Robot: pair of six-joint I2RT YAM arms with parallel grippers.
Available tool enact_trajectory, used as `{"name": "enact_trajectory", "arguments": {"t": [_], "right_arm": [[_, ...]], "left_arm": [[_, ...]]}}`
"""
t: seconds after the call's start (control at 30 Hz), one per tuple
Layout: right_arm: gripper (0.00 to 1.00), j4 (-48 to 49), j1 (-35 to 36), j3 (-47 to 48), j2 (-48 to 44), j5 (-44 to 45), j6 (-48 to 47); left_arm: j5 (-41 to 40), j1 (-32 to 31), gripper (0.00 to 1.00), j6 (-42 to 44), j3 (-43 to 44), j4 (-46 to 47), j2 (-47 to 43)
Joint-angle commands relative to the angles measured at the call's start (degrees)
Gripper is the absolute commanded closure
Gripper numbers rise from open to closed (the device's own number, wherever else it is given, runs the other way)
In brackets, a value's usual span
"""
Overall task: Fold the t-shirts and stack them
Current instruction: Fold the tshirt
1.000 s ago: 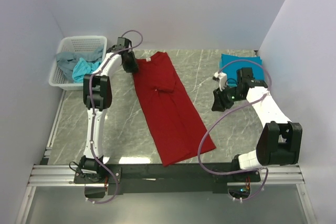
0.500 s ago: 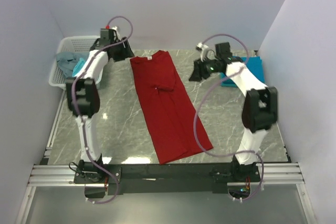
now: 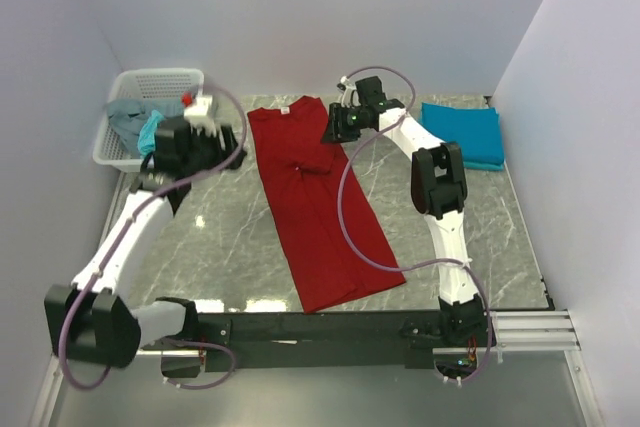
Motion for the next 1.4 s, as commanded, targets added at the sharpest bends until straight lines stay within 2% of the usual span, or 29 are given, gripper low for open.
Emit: {"name": "enact_trajectory", "arguments": {"t": [0.0, 0.1, 0.33, 0.67, 1.07, 1.37], "right_arm": [[0.51, 1.45, -0.12, 5.62, 1.24, 4.88, 4.81], [0.51, 0.04, -0.11, 8.34, 3.62, 6.2, 5.08], [0.51, -0.84, 0.59, 10.19, 5.9, 8.57, 5.61], [0.52, -2.25, 1.2, 11.69, 8.28, 8.58, 5.7], [0.53, -0.05, 1.56, 10.11, 4.33, 7.43, 5.61], [0.54, 0.83, 2.96, 8.61, 0.2, 10.16, 4.29]], "left_arm": [[-2.75, 0.29, 0.34, 2.89, -7.94, 3.21, -6.11], [-3.45, 0.21, 0.34, 3.32, -11.56, 3.39, -9.11], [-1.61, 0.2, 0.34, 3.77, -8.93, 1.9, -5.95], [-0.73, 0.2, 0.34, 3.77, -9.28, 2.16, -7.09], [-0.73, 0.2, 0.35, 3.77, -9.01, 1.72, -6.48], [-1.08, 0.29, 0.35, 3.85, -8.93, 1.54, -6.21]]}}
